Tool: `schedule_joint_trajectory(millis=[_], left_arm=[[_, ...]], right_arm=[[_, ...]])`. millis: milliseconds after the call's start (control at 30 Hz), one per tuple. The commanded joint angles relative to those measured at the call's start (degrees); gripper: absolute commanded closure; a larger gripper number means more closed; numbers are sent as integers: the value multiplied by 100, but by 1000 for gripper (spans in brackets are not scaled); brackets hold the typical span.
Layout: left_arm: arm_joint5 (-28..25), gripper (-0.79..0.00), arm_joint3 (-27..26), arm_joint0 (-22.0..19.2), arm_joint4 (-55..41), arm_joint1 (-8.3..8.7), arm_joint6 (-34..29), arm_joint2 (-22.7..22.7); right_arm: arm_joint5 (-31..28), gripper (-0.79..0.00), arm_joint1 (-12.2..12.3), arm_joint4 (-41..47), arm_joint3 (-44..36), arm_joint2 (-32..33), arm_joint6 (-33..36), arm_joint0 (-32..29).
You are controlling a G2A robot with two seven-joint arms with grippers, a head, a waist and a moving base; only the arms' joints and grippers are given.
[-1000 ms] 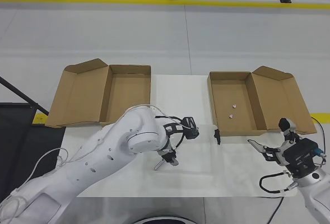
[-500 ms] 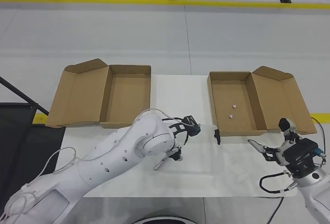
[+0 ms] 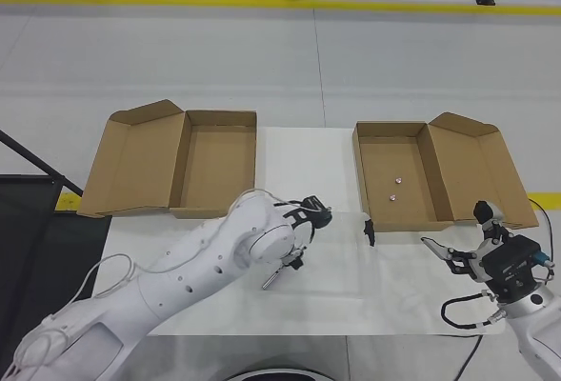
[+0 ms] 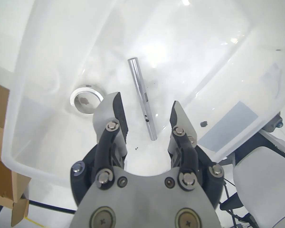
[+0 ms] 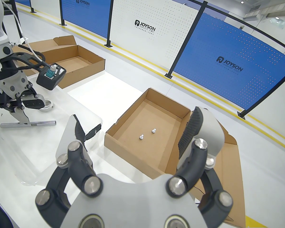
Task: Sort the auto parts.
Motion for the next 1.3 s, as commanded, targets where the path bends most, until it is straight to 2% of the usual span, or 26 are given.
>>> schedule_joint_trajectory(millis=[0,100,433,500,533,933,1267], left_arm=[[85,-419,-19,44,45,-5,-59,14],[246,-440,-25,109,225,-19,-120,62],[237,-471,232,204,259,-79,-51,46],[179,-397,308,227,203,-94,-20,30],[166,-391,337,231,199,-97,-12,27],[68,-385,655,252,154,-182,-41,27],[-24,-348,845,276,83,-246,-2,3]], right_arm=[[0,-785,0,0,0,1,-2,-2],[0,-785,0,0,0,1,-2,-2],[0,-785,0,0,0,1,-2,-2],[0,-785,0,0,0,1,-2,-2],[0,-785,0,0,0,1,-2,-2],[0,-785,0,0,0,1,-2,-2],[0,-785,0,0,0,1,-2,-2]])
